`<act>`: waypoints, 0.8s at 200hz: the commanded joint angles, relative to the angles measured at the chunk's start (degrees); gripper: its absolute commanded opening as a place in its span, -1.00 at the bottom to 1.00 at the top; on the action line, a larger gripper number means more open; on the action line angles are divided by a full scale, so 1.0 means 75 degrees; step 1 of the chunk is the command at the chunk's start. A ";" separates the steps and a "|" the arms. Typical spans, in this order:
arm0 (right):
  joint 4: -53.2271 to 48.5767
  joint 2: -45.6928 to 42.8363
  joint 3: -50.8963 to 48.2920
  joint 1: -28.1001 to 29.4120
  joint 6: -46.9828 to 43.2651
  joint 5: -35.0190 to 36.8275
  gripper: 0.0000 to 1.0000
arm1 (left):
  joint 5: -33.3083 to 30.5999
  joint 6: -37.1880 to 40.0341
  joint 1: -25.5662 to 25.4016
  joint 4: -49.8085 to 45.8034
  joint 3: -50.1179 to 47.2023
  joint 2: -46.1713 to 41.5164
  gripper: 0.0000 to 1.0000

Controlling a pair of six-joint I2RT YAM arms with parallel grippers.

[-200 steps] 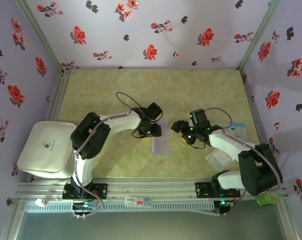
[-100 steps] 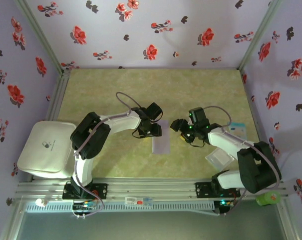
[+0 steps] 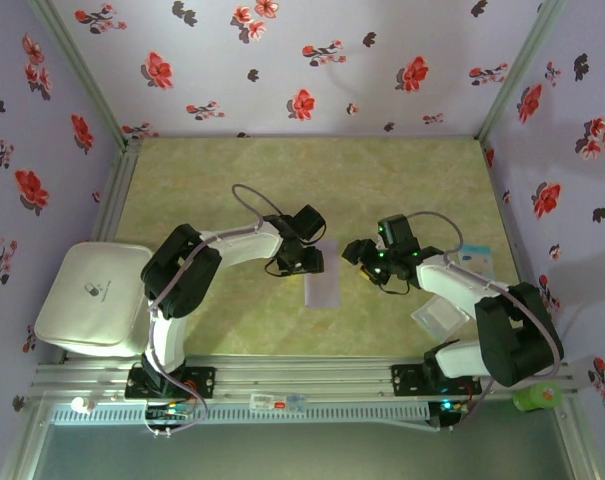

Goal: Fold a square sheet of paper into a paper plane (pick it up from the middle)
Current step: First fold the square sheet of paper in half at the center of the table, then hold the square sheet of paper at the center of the table.

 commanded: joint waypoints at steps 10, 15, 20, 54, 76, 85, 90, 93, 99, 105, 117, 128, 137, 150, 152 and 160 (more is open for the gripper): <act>-0.0289 -0.0325 0.0065 0.0068 -0.0135 0.0394 0.20 | -0.0223 -0.0043 -0.0021 0.0619 -0.0533 0.0948 0.16; -0.0321 -0.0361 0.0065 0.0068 -0.0140 0.0431 0.20 | -0.0219 -0.0046 -0.0021 0.0627 -0.0534 0.0951 0.16; -0.0346 -0.0383 0.0060 0.0073 -0.0158 0.0453 0.21 | -0.0214 -0.0026 -0.0024 0.0640 -0.0534 0.0960 0.16; -0.0349 -0.0395 0.0059 0.0068 -0.0159 0.0413 0.23 | -0.0202 0.0079 -0.0021 0.0619 -0.0487 0.0959 0.17; -0.0326 -0.0328 0.0058 0.0069 -0.0141 0.0345 0.24 | -0.0202 0.0171 -0.0032 0.0618 -0.0464 0.0999 0.18; -0.0314 -0.0293 0.0056 0.0070 -0.0135 0.0343 0.25 | -0.0206 0.0218 -0.0033 0.0609 -0.0458 0.1004 0.19; -0.0313 -0.0293 0.0059 0.0068 -0.0135 0.0333 0.24 | -0.0221 0.0253 -0.0033 0.0610 -0.0452 0.1016 0.19; -0.0314 -0.0293 0.0065 0.0074 -0.0135 0.0339 0.25 | -0.0226 0.0257 -0.0025 0.0601 -0.0452 0.1027 0.19; -0.0314 -0.0281 0.0065 0.0069 -0.0134 0.0337 0.25 | -0.0251 0.0276 -0.0022 0.0563 -0.0440 0.1039 0.19; -0.0314 -0.0281 0.0069 0.0069 -0.0129 0.0325 0.25 | -0.0279 0.0283 -0.0021 0.0531 -0.0433 0.1050 0.19; -0.0313 -0.0283 0.0065 0.0068 -0.0135 0.0324 0.25 | -0.0285 0.0270 -0.0021 0.0534 -0.0440 0.1064 0.19; -0.0302 -0.0280 0.0060 0.0068 -0.0135 0.0309 0.26 | -0.0279 0.0280 -0.0015 0.0548 -0.0429 0.1085 0.20; -0.0292 -0.0253 0.0061 0.0068 -0.0135 0.0279 0.26 | -0.0289 0.0253 -0.0025 0.0512 -0.0411 0.1087 0.19; -0.0219 -0.0202 0.0046 0.0068 -0.0135 0.0197 0.26 | -0.0296 0.0268 -0.0021 0.0525 -0.0408 0.1100 0.19; -0.0205 -0.0200 0.0041 0.0068 -0.0135 0.0191 0.25 | -0.0292 0.0269 -0.0021 0.0525 -0.0406 0.1099 0.20; -0.0148 -0.0170 0.0016 0.0077 -0.0124 0.0144 0.24 | -0.0283 0.0264 -0.0030 0.0513 -0.0393 0.1111 0.19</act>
